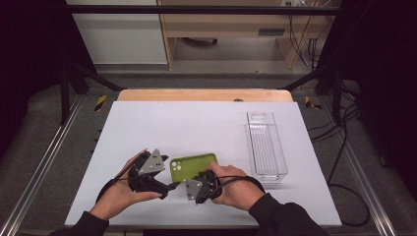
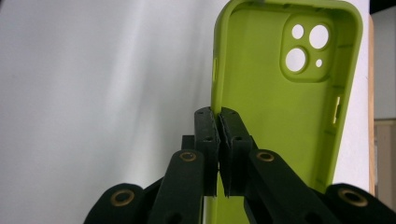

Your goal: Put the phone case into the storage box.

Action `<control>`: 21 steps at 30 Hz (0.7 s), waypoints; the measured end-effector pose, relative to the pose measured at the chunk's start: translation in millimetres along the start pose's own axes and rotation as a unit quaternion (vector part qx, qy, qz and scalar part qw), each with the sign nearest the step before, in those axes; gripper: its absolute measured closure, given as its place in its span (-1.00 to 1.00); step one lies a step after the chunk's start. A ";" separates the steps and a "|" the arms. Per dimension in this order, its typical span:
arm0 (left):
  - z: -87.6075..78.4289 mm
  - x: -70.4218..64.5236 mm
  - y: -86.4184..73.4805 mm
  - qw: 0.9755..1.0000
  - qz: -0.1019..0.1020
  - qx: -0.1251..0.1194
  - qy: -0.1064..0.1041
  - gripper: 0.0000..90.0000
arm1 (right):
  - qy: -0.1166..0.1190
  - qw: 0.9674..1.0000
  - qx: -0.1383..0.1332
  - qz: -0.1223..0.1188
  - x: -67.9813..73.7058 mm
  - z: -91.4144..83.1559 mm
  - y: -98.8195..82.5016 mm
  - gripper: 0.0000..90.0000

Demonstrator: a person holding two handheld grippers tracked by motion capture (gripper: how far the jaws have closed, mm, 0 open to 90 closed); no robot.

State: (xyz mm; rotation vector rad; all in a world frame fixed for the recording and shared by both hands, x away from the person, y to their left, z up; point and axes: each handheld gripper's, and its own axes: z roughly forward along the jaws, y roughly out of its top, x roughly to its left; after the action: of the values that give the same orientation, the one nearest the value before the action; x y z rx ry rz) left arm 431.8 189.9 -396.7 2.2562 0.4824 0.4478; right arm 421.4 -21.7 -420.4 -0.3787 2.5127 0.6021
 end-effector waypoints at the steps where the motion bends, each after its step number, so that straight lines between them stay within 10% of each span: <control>1: -1.5 0.7 -0.9 1.000 -0.005 -0.005 0.003 -0.77 | -0.002 1.000 0.001 0.011 -1.6 -0.5 -3.2 0.94; 13: -13.8 10.4 -12.6 0.993 -0.073 -0.070 0.056 -0.85 | -0.033 0.998 -0.007 0.061 -18.2 -1.0 -25.0 0.94; 21: -10.1 7.8 -18.3 0.989 -0.095 -0.070 0.094 -0.94 | -0.054 0.995 -0.009 0.078 -24.2 0.5 -29.1 0.94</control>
State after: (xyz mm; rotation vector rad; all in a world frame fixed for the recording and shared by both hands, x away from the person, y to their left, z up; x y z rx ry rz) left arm 430.3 211.4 -402.6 2.0214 0.7325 0.5791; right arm 452.4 -43.0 -417.5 -0.1528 2.4494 0.6860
